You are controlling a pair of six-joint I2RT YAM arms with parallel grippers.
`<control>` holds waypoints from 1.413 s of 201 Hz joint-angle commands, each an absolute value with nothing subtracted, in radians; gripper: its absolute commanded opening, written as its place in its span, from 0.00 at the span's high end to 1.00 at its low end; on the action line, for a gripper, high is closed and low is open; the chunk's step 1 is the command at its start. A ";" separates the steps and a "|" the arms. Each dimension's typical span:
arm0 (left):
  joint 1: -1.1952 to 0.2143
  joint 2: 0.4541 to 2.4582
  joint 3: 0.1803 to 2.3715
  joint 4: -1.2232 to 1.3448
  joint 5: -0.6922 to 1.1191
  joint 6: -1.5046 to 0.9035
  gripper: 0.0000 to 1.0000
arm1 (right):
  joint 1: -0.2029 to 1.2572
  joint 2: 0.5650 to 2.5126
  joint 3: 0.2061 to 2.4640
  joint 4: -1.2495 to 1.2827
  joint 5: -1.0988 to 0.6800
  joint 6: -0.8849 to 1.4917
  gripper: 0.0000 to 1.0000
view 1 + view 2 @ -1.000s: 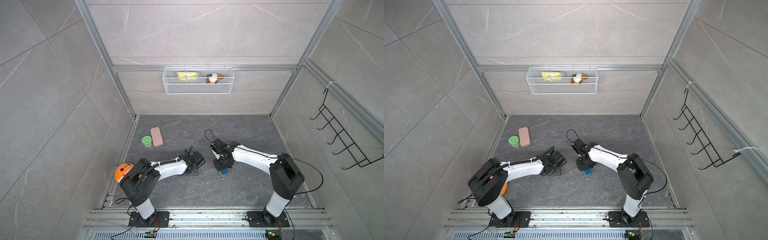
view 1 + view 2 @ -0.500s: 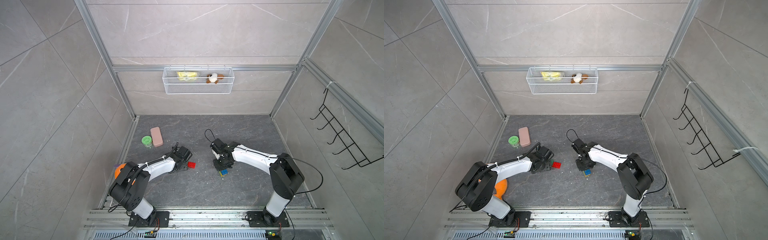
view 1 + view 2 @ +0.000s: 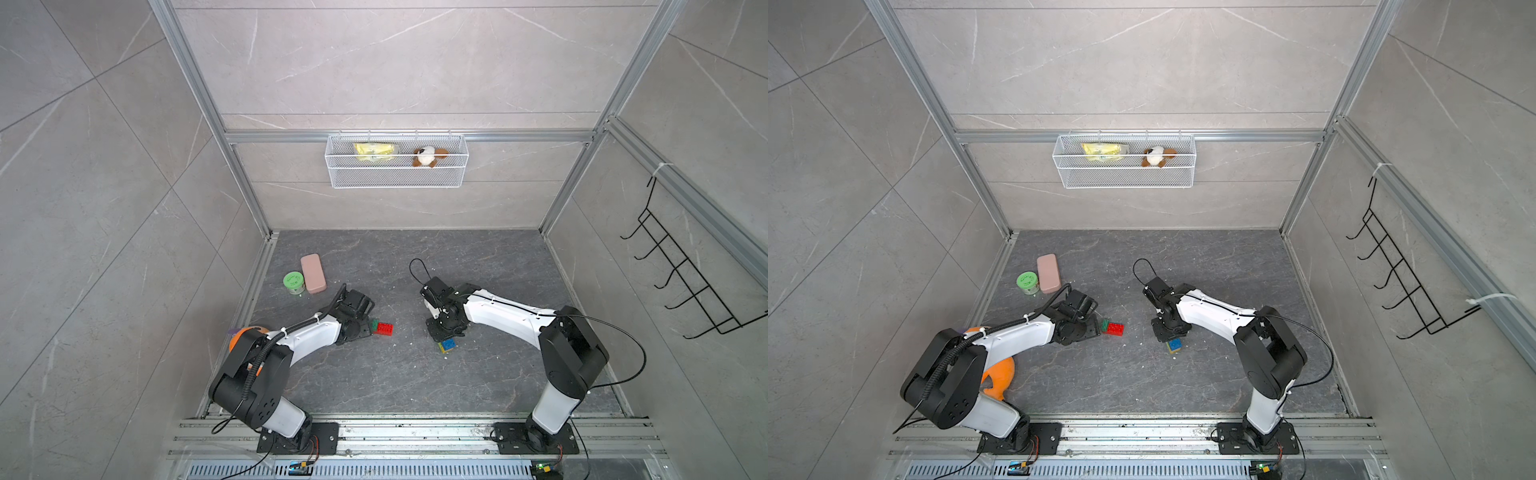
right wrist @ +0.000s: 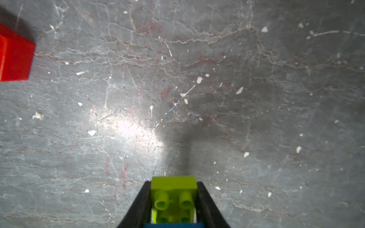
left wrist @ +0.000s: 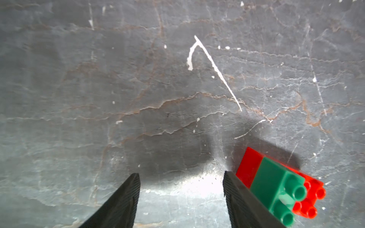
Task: Assemble the number 5 with lego
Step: Move the lego brick at the center of the board.
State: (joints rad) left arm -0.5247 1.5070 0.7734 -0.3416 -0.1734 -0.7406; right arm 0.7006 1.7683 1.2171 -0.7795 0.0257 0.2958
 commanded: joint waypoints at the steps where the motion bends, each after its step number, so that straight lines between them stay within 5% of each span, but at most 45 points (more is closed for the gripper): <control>1: -0.498 1.470 0.765 -0.313 -0.126 -0.767 0.31 | 0.698 1.772 1.227 -0.781 0.025 0.310 0.65; 17: -0.482 1.457 0.742 -0.263 -0.082 -0.785 0.40 | 0.698 1.766 1.225 -0.780 0.024 0.311 0.65; 37: -0.467 1.456 0.735 -0.215 -0.031 -0.802 0.67 | 0.698 1.757 1.214 -0.775 0.025 0.314 0.65; 61: -0.438 1.473 0.714 -0.132 0.053 -0.840 0.86 | 0.698 1.746 1.198 -0.772 0.023 0.316 0.65; 284: -0.558 1.801 0.924 0.027 0.305 -0.771 0.84 | 0.698 1.703 1.173 -0.796 -0.007 0.271 0.66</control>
State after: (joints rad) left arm -0.5320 1.7695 0.8753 0.0235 0.2581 -0.8028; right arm 0.7006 1.7435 1.1851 -0.7696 0.0105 0.2916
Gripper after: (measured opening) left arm 0.156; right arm 0.345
